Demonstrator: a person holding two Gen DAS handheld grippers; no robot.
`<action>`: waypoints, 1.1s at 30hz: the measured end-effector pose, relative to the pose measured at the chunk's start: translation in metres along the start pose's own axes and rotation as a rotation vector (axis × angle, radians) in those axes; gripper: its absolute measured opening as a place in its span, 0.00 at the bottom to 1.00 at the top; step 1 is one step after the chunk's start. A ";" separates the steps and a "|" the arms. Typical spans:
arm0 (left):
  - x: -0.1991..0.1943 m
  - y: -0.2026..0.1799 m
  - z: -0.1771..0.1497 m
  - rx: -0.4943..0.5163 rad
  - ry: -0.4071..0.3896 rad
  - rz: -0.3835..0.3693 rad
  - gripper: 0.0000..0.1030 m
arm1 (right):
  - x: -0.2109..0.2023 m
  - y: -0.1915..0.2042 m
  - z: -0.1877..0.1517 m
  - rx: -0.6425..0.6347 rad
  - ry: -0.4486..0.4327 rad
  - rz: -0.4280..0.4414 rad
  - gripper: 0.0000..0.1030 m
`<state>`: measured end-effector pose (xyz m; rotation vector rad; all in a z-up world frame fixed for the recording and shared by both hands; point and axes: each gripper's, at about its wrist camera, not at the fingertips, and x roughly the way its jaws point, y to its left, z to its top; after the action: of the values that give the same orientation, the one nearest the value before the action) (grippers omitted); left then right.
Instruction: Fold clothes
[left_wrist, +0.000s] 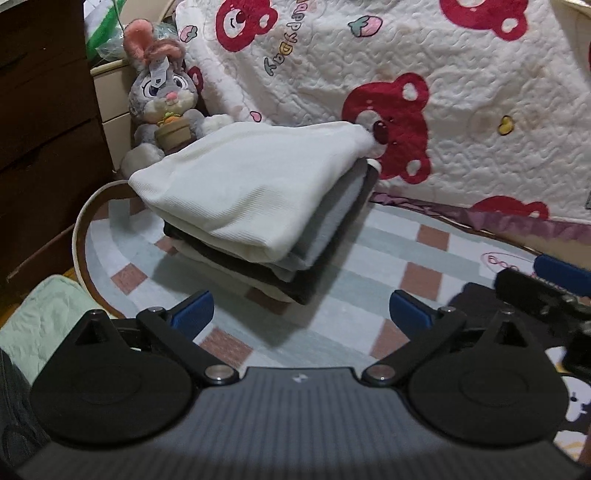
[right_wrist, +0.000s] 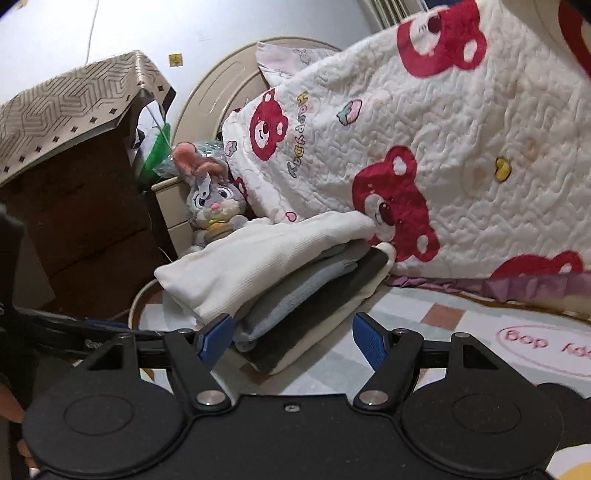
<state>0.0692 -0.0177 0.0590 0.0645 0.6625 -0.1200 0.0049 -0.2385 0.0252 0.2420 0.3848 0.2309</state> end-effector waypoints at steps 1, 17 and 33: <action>-0.006 -0.003 -0.002 -0.001 -0.003 -0.008 1.00 | -0.007 0.002 -0.001 0.002 -0.003 -0.004 0.74; -0.067 -0.022 -0.054 0.059 0.001 -0.010 1.00 | -0.080 0.029 -0.029 0.023 -0.005 -0.041 0.86; -0.074 -0.031 -0.085 0.089 0.061 0.013 1.00 | -0.098 0.027 -0.038 -0.055 0.041 -0.013 0.91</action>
<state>-0.0442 -0.0335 0.0375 0.1588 0.7178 -0.1358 -0.1032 -0.2316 0.0323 0.1810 0.4194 0.2338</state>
